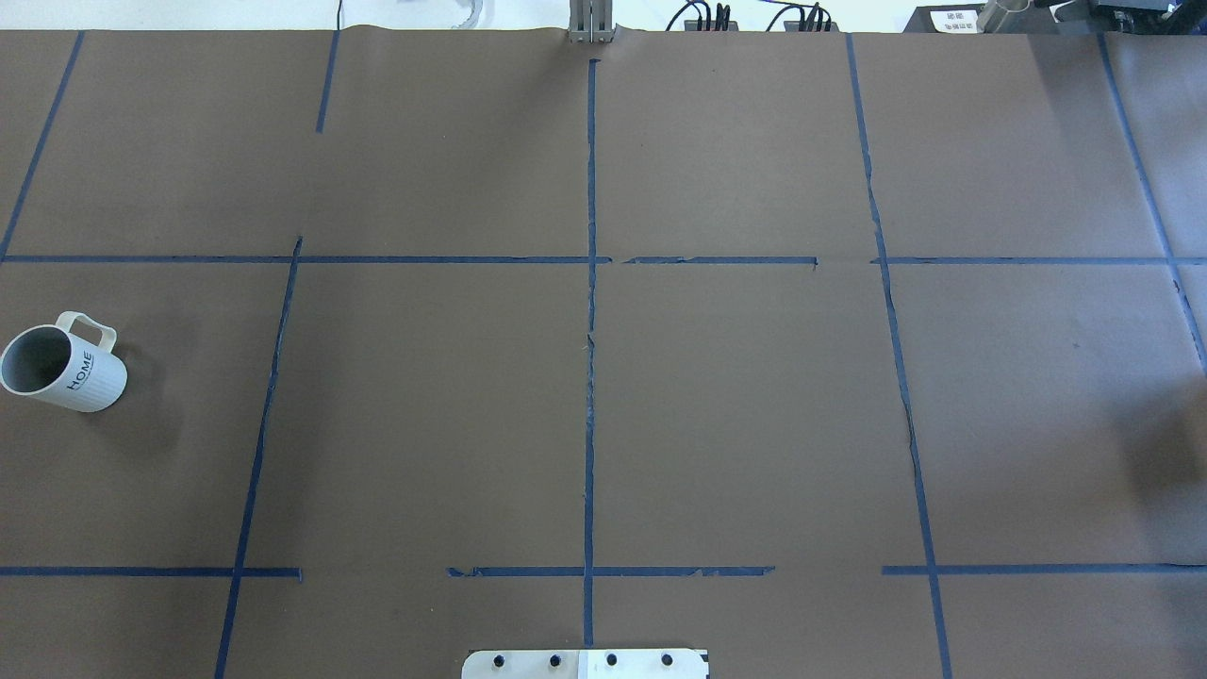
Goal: Left arm hands cup to right arm to dump lemon
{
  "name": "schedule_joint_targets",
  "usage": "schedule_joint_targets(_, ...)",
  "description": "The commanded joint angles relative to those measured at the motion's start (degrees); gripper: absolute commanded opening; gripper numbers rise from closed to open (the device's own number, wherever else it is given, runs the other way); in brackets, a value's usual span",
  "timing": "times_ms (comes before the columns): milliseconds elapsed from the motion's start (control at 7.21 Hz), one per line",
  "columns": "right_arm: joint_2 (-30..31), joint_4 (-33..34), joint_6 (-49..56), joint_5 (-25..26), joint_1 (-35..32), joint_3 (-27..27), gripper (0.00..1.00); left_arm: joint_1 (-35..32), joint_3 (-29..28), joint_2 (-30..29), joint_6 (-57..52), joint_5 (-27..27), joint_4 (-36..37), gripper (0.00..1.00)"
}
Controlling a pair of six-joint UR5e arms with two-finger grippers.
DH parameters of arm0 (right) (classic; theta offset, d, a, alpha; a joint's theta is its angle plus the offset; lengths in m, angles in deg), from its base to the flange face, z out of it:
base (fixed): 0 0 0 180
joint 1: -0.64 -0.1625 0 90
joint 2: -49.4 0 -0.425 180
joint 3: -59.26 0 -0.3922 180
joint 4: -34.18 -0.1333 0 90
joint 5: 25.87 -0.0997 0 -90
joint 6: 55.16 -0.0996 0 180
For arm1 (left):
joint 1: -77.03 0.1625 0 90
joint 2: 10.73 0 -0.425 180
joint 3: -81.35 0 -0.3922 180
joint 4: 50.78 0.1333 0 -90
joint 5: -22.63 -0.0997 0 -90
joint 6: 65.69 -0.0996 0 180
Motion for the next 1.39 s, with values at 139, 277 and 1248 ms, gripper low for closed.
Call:
schedule_joint_targets(139,0.07,-0.7,-0.12,-0.53,0.02,-0.75,1.0,0.31,1.5,0.07,0.05,0.14,0.15,1.0)
schedule_joint_targets(277,0.07,-0.88,-0.12,-0.53,0.02,-0.75,1.0,0.4,1.59,0.07,0.05,0.4,0.15,1.0)
schedule_joint_targets(1248,-0.02,-8.67,-0.03,-7.82,0.63,-0.75,1.0,2.06,1.33,1.56,1.09,0.84,-6.79,1.0)
